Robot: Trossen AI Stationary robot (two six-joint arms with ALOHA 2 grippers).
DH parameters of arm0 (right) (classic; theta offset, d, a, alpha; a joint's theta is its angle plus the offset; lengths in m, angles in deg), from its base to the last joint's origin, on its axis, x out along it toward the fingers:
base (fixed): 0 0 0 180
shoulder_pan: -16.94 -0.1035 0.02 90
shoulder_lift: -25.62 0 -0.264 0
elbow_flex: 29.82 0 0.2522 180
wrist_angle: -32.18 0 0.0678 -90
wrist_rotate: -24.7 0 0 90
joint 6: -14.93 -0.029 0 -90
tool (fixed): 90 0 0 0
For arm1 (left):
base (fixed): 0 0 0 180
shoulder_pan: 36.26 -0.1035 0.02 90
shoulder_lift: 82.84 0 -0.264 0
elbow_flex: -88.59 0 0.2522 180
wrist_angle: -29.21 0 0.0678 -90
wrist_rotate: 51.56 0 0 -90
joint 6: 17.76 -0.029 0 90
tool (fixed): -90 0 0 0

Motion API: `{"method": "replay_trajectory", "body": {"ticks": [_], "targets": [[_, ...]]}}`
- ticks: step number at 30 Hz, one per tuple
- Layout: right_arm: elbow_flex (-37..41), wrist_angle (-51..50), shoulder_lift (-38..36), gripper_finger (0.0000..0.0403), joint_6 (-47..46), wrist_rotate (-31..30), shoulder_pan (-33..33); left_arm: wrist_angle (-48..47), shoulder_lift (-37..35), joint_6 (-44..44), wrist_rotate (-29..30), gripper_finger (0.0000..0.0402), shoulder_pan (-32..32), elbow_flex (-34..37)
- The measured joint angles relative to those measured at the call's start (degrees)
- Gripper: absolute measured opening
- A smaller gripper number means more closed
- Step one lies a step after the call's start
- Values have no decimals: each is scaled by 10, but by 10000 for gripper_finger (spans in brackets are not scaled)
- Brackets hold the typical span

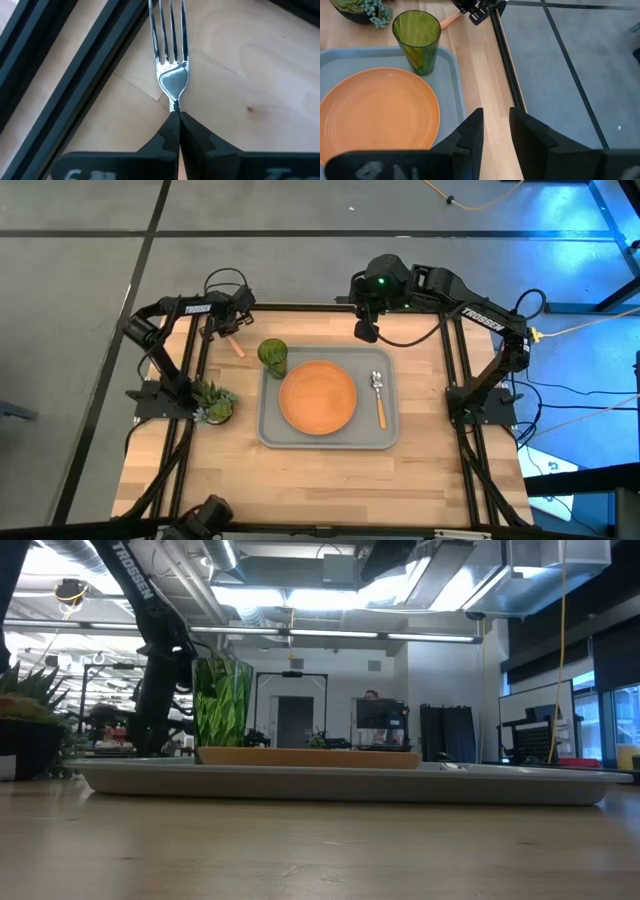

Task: Pick and place plate/cup/fork/spoon on tray
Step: Put the orange fork on the gray food tray to the right of the orange plate

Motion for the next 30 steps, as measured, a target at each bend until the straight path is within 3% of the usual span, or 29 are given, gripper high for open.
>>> {"method": "replay_trajectory", "body": {"ticks": [21,27,30], "targets": [[0,0,0,99,0,0,0,-1,-18,-114,-37,0,50,1],[0,0,0,99,0,0,0,-23,-19,-22,-50,7,40,1],[0,0,0,99,0,0,0,-26,-19,-22,-70,14,33,1]]}}
